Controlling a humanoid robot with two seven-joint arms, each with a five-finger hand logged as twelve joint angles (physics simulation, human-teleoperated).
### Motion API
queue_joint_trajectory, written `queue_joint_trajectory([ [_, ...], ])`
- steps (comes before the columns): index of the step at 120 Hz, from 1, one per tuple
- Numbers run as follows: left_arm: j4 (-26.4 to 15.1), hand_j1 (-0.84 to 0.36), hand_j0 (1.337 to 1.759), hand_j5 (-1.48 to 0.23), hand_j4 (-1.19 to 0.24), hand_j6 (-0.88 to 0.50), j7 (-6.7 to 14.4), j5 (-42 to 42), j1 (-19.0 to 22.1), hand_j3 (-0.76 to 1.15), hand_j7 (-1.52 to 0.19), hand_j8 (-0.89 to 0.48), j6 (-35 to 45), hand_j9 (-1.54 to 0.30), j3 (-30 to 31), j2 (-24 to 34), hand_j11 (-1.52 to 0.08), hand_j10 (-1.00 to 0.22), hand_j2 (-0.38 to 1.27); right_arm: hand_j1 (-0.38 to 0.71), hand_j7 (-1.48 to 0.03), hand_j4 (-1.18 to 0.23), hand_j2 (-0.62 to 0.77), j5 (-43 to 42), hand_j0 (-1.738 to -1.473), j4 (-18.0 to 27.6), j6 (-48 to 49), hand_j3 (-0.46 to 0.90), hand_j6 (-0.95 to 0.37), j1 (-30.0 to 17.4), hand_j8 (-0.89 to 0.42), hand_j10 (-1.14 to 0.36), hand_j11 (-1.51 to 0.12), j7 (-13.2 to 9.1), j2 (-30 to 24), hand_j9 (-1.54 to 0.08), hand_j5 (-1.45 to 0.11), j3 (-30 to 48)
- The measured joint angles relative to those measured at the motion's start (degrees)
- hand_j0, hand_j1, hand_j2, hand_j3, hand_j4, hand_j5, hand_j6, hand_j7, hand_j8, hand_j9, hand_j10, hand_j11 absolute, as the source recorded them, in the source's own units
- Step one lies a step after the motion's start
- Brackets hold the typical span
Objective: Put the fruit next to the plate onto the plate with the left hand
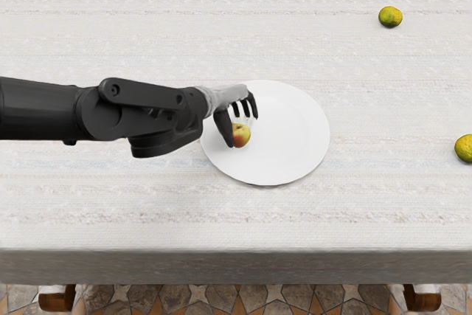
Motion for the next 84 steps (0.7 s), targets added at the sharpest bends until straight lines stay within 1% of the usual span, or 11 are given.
queue_joint_trajectory([
  [8, 0.0, -0.09, 1.658, -0.54, -0.40, -0.34, 0.0, -0.1, -0.3, 0.00, -0.53, -0.36, -0.5, -0.53, -1.0, 0.2, -0.53, -0.40, 0.16, -0.31, -0.04, -0.03, -0.01, 0.0, -1.658, 0.0, 0.0, 0.00, -0.03, 0.0, -0.03, -0.03, -0.04, 0.0, 0.0, -0.04, -0.04, 0.0],
  [17, -0.1, -0.05, 1.658, -0.47, -0.35, -0.31, 0.0, -1.2, 0.1, 0.00, -0.47, -0.33, -4.1, -0.47, -3.7, 2.1, -0.47, -0.36, 0.13, -0.31, -0.04, -0.03, -0.01, 0.0, -1.658, 0.0, 0.0, 0.00, -0.03, 0.0, -0.03, -0.03, -0.04, 0.0, 0.0, -0.04, -0.04, 0.0],
  [29, -1.3, -0.01, 1.658, -0.42, -0.31, -0.29, 0.0, -4.3, 1.2, 0.00, -0.41, -0.30, -10.0, -0.41, -8.5, 9.8, -0.41, -0.32, 0.10, -0.31, -0.04, -0.03, -0.01, 0.0, -1.658, 0.0, 0.0, 0.00, -0.03, 0.0, -0.03, -0.03, -0.04, 0.0, 0.0, -0.04, -0.04, 0.0],
  [35, -2.4, 0.00, 1.658, -0.40, -0.30, -0.28, 0.0, -7.8, 1.4, 0.00, -0.40, -0.29, -12.2, -0.39, -10.1, 13.4, -0.40, -0.30, 0.09, -0.31, -0.04, -0.03, -0.01, 0.0, -1.658, 0.0, 0.0, 0.00, -0.03, 0.0, -0.03, -0.03, -0.04, 0.0, 0.0, -0.04, -0.04, 0.0],
  [44, -3.8, 0.01, 1.658, -0.38, -0.29, -0.27, 0.0, -13.2, 3.4, 0.00, -0.37, -0.28, -14.8, -0.37, -11.4, 19.8, -0.37, -0.29, 0.08, -0.31, -0.04, -0.03, -0.01, 0.0, -1.658, 0.0, 0.0, 0.00, -0.03, 0.0, -0.03, -0.03, -0.04, 0.0, 0.0, -0.04, -0.04, 0.0],
  [48, -4.2, 0.02, 1.658, -0.37, -0.28, -0.27, 0.0, -14.7, 4.0, 0.00, -0.37, -0.27, -17.7, -0.37, -11.8, 23.8, -0.37, -0.28, 0.07, -0.31, -0.04, -0.03, -0.01, 0.0, -1.658, 0.0, 0.0, 0.00, -0.03, 0.0, -0.03, -0.03, -0.04, 0.0, 0.0, -0.04, -0.04, 0.0],
  [54, -4.5, 0.02, 1.658, -0.36, -0.27, -0.27, 0.0, -16.3, 5.9, 0.00, -0.36, -0.27, -22.9, -0.36, -12.8, 29.1, -0.36, -0.28, 0.07, -0.31, -0.04, -0.03, -0.01, 0.0, -1.658, 0.0, 0.0, 0.00, -0.03, 0.0, -0.03, -0.03, -0.04, 0.0, 0.0, -0.04, -0.04, 0.0],
  [60, -4.7, 0.03, 1.658, -0.35, -0.27, -0.26, 0.0, -17.2, 7.4, 0.00, -0.35, -0.27, -26.8, -0.35, -13.9, 32.9, -0.35, -0.27, 0.06, -0.31, -0.04, -0.03, -0.01, 0.0, -1.658, 0.0, 0.0, 0.00, -0.03, 0.0, -0.03, -0.03, -0.04, 0.0, 0.0, -0.04, -0.04, 0.0],
  [68, -4.9, 0.03, 1.658, -0.35, -0.26, -0.26, 0.0, -18.0, 8.2, 0.00, -0.35, -0.26, -31.0, -0.35, -14.8, 37.0, -0.35, -0.27, 0.06, -0.31, -0.04, -0.03, -0.01, 0.0, -1.658, 0.0, 0.0, 0.00, -0.03, 0.0, -0.03, -0.03, -0.04, 0.0, 0.0, -0.04, -0.04, 0.0],
  [84, -5.1, 0.04, 1.658, -0.34, -0.26, -0.26, 0.0, -18.4, 9.6, 0.00, -0.34, -0.26, -41.3, -0.34, -15.5, 40.7, -0.34, -0.26, 0.06, -0.31, -0.04, -0.03, -0.01, 0.0, -1.658, 0.0, 0.0, 0.00, -0.03, 0.0, -0.03, -0.03, -0.04, 0.0, 0.0, -0.04, -0.04, 0.0],
])
